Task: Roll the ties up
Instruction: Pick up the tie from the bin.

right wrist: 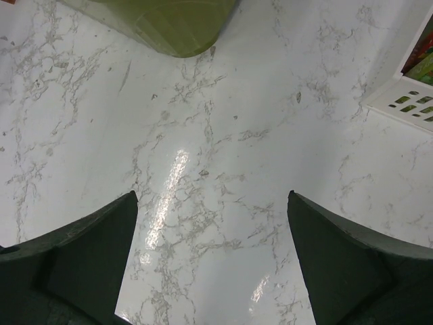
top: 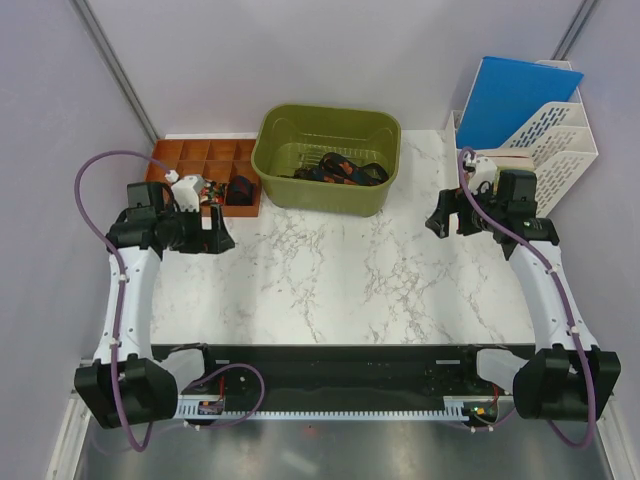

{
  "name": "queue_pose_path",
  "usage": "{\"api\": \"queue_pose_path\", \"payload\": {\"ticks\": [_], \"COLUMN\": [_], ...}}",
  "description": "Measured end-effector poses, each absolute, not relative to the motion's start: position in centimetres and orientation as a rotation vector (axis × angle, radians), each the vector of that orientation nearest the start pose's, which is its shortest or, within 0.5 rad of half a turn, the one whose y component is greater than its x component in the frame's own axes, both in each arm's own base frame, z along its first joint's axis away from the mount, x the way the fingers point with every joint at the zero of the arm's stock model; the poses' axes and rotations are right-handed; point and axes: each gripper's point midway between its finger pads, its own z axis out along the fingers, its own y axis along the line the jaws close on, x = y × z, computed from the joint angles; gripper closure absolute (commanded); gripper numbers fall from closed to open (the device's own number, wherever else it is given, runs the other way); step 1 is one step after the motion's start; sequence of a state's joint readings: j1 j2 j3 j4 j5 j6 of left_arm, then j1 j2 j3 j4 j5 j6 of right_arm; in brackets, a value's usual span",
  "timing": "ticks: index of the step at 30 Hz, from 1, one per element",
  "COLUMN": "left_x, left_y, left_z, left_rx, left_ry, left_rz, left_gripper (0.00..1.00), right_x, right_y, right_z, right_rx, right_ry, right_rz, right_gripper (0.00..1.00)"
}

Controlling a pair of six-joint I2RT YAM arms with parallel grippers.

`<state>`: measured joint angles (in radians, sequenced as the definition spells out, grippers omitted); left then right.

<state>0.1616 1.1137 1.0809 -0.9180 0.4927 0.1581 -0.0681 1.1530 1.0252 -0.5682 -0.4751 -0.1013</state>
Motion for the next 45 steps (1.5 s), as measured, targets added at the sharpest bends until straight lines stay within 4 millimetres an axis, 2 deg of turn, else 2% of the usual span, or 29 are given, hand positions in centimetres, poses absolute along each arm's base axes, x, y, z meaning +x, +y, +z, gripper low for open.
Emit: {"api": "queue_pose_path", "payload": {"ticks": [3,5,9,13,16,19,22,24,27,33,37,41,45], "left_x": [27.0,28.5,32.8,37.5,41.5,45.2,48.7,50.7,53.6,56.7,57.6,58.4,59.0], "left_y": [-2.1,-1.1,-0.3,-1.3,-3.8,-8.1,-12.3,-14.8,-17.3,-21.0,-23.0,-24.7,-26.5], "left_z": [20.3,22.4,28.8,34.3,35.6,34.2,30.8,27.9,24.1,17.5,14.4,13.0,12.6], "left_rx": [0.089,0.027,-0.021,-0.005,0.072,0.176,0.258,0.303,0.346,0.421,0.452,0.460,0.475], "left_ry": [2.428,2.402,2.254,2.120,2.073,2.080,2.121,2.164,2.192,2.218,2.211,2.180,2.137], "left_rz": [-0.381,-0.317,-0.286,-0.322,-0.353,-0.406,-0.463,-0.505,-0.548,-0.645,-0.714,-0.767,-0.801], "left_gripper": [0.00,0.00,0.00,0.00,0.00,0.00,0.00,0.00,0.00,0.00,0.00,0.00,0.00], "right_x": [32.1,32.2,32.6,33.3,33.7,34.4,35.0,35.2,35.5,36.4,37.3,37.9,38.2], "right_y": [5.3,5.0,4.4,3.9,3.5,2.9,2.3,1.9,1.5,0.7,0.1,-0.4,-0.9], "right_z": [20.0,19.8,19.7,19.9,20.2,20.3,20.2,19.9,19.3,17.9,17.8,17.8,17.5], "right_rx": [-0.282,-0.262,-0.202,-0.176,-0.168,-0.158,-0.149,-0.142,-0.132,-0.123,-0.132,-0.147,-0.156], "right_ry": [2.203,2.214,2.224,2.216,2.207,2.204,2.206,2.216,2.237,2.284,2.292,2.295,2.305], "right_rz": [0.432,0.412,0.380,0.351,0.326,0.284,0.240,0.220,0.199,0.149,0.110,0.076,0.045], "right_gripper": [0.02,0.02,0.02,0.02,0.02,0.02,0.02,0.02,0.02,0.02,0.02,0.02,0.02]}}
